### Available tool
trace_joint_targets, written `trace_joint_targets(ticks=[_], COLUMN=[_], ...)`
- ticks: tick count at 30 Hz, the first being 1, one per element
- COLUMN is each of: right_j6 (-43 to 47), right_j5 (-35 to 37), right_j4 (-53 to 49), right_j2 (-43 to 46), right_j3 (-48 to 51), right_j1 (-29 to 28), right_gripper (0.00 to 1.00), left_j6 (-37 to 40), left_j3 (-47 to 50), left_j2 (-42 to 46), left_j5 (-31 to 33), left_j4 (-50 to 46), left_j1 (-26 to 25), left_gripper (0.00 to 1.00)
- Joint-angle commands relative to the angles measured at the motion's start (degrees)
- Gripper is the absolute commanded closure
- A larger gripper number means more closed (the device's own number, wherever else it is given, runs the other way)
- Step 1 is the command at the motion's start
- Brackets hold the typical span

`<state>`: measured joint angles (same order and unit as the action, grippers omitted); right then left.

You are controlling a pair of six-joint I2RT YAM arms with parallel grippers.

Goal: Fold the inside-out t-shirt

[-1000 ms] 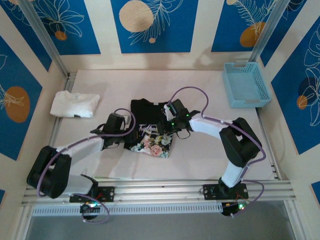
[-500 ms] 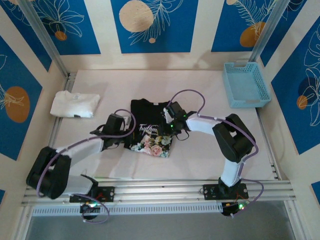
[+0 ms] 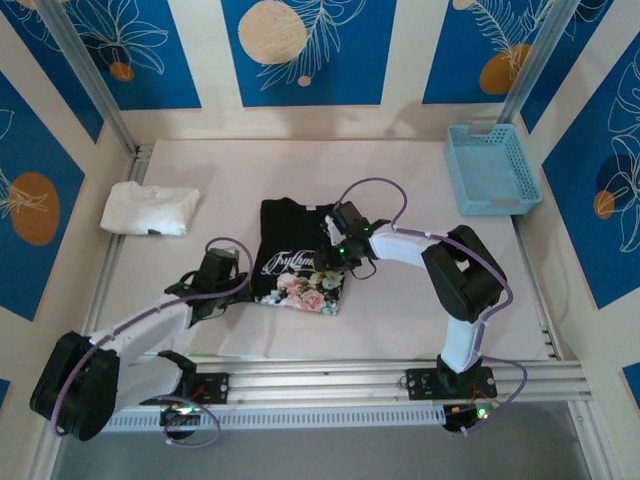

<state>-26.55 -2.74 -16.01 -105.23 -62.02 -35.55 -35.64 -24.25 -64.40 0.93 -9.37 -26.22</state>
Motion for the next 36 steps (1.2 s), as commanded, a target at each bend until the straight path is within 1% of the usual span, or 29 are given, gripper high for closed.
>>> trace_joint_targets(ticks=[1,3,4,7,8,11,12,14,16,18,22,25,29,33,36], right_j6=[-0.46,-0.20,-0.04,0.60,0.78,1.57,1.79,1.48,0.40,-0.74,-1.66,-1.67,-0.89,0.24,0.77], right_j5=[0.50,0.09,-0.22,-1.19,-1.48,-1.21,-0.67,0.44,0.47,0.46,1.13,1.25,1.25,0.40,0.46], right_j4=[-2.27,-2.10,-2.03,-0.78,-0.17,0.20,0.12,-0.08,0.26,0.88,0.60,-1.80,-5.75,-9.50,-11.01], right_j2=[-0.83,-0.08,0.52,3.55,4.87,8.10,8.77,9.13,8.26,6.42,0.80,-4.42,-10.55,-15.74,-17.73], right_j3=[-1.26,-1.35,-1.28,-0.34,0.15,0.60,0.59,0.10,-0.91,-2.60,-8.24,-13.65,-20.44,-26.23,-28.68], right_j1=[0.31,0.12,0.05,-0.31,-0.32,0.26,0.68,2.62,5.22,8.24,12.55,14.30,15.23,15.43,15.16], right_gripper=[0.54,0.53,0.53,0.51,0.50,0.46,0.44,0.39,0.34,0.31,0.24,0.23,0.24,0.24,0.25], left_j6=[-2.21,-1.86,-1.70,-1.21,-0.86,1.41,2.27,4.46,5.93,6.95,8.87,10.26,11.19,12.50,12.46], left_j3=[0.90,0.04,-0.34,-0.93,-1.33,-3.30,-3.96,-6.04,-8.97,-12.28,-21.52,-28.76,-37.48,-45.73,-50.20], left_j2=[-2.83,-3.40,-3.14,-0.72,0.13,1.08,0.74,-1.47,-5.22,-10.03,-22.07,-30.78,-39.86,-46.96,-51.33], left_j5=[-0.05,0.19,0.45,1.32,2.10,4.02,4.18,3.64,1.17,-2.87,-10.80,-16.19,-19.71,-21.46,-24.46], left_j4=[0.16,0.06,0.18,1.81,2.15,2.96,3.60,4.91,5.85,7.73,10.01,10.22,7.67,3.52,2.04], left_j1=[0.11,0.11,0.11,0.12,0.12,0.19,0.27,1.18,3.36,6.35,10.98,13.05,15.77,16.19,16.08], left_gripper=[0.98,0.95,0.91,0.65,0.58,0.46,0.43,0.33,0.29,0.28,0.26,0.23,0.22,0.22,0.23])
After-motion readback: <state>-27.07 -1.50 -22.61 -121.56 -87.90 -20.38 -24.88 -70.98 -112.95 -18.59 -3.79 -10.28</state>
